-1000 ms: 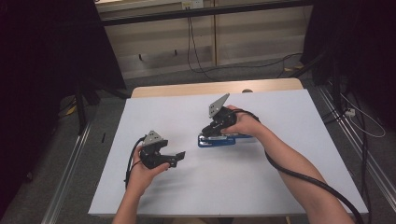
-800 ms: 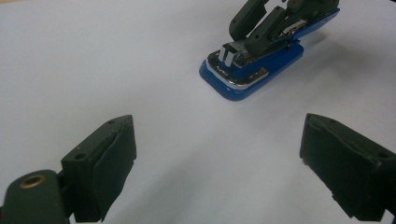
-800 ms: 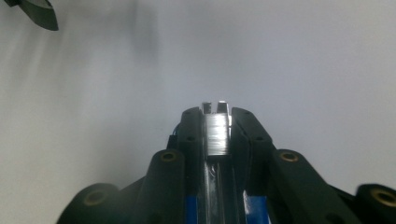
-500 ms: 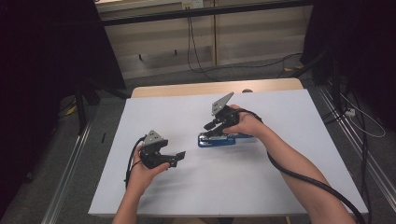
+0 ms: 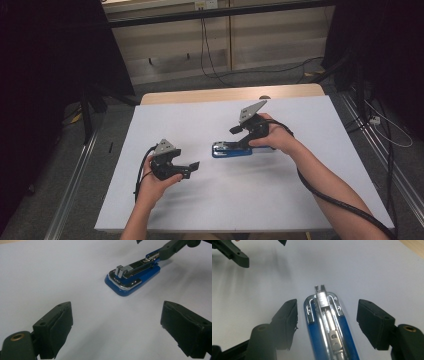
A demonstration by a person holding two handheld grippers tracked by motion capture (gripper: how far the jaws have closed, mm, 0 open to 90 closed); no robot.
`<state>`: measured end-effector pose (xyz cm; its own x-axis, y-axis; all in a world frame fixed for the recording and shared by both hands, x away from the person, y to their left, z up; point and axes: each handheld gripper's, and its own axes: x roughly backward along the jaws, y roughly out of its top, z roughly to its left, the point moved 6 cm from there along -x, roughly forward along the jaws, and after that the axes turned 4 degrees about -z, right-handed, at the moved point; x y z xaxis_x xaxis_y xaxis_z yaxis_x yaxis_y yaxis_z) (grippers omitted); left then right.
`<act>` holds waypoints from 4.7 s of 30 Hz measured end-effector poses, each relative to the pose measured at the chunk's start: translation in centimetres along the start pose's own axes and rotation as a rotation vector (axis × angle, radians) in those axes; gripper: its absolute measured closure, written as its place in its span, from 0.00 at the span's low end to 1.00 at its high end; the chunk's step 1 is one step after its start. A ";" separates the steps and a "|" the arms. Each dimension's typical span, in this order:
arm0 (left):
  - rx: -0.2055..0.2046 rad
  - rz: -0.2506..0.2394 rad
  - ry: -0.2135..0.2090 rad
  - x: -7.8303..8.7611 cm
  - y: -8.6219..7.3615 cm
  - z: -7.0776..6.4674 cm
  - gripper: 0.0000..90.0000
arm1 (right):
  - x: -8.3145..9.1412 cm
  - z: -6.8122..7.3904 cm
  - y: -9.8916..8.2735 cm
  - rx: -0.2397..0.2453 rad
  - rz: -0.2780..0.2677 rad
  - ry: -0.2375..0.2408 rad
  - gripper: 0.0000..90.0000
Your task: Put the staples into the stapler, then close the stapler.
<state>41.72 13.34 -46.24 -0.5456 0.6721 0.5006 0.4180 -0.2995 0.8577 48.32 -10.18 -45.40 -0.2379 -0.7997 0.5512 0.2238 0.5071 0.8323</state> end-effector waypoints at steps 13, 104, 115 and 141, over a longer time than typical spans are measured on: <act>-0.003 0.000 -0.015 -0.7 0.3 -0.4 0.12 | 2.6 1.1 -2.0 -0.023 0.030 -0.091 0.25; -0.033 -0.015 -0.084 -8.4 1.2 -2.5 1.00 | 9.8 0.0 -11.7 -0.237 0.109 -0.437 1.00; -0.040 -0.006 -0.084 -8.9 1.0 -2.5 1.00 | 9.7 0.1 -11.6 -0.234 0.109 -0.425 1.00; -0.037 -0.009 -0.095 -8.8 0.9 -2.5 1.00 | 9.3 0.2 -10.0 -0.225 0.032 -0.408 1.00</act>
<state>45.09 5.42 -49.58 -0.4767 0.7356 0.4813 0.3858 -0.3170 0.8664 43.68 -22.56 -48.58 -0.5701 -0.5700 0.5917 0.4257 0.4111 0.8061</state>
